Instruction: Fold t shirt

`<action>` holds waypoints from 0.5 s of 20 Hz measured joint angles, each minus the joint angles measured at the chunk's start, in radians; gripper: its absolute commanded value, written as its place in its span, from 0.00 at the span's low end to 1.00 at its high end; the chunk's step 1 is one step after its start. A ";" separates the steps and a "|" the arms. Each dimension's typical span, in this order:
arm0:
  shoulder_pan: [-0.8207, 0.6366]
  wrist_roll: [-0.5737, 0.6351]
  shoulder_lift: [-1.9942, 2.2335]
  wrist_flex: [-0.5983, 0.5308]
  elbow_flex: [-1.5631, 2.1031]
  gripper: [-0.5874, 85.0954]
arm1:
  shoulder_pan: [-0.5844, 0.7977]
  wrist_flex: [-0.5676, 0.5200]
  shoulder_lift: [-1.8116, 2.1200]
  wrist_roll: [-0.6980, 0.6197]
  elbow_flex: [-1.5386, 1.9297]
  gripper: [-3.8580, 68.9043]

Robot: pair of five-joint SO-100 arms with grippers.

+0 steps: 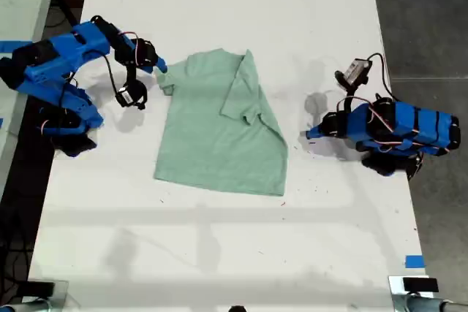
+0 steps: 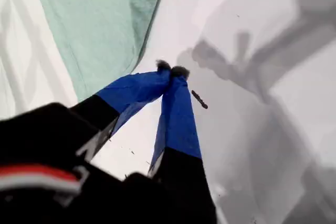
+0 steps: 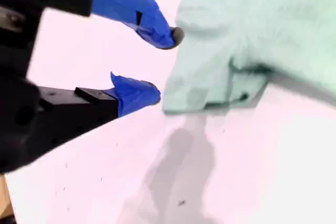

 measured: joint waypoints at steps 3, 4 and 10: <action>-0.132 0.048 -0.225 -0.064 -0.064 0.17 | 0.000 0.000 0.000 0.000 0.000 0.05; -0.127 0.048 -0.285 -0.074 -0.091 0.17 | 0.000 0.000 0.000 0.000 0.000 0.05; -0.127 0.057 -0.397 -0.089 -0.186 0.16 | 0.000 0.000 0.000 0.000 0.000 0.05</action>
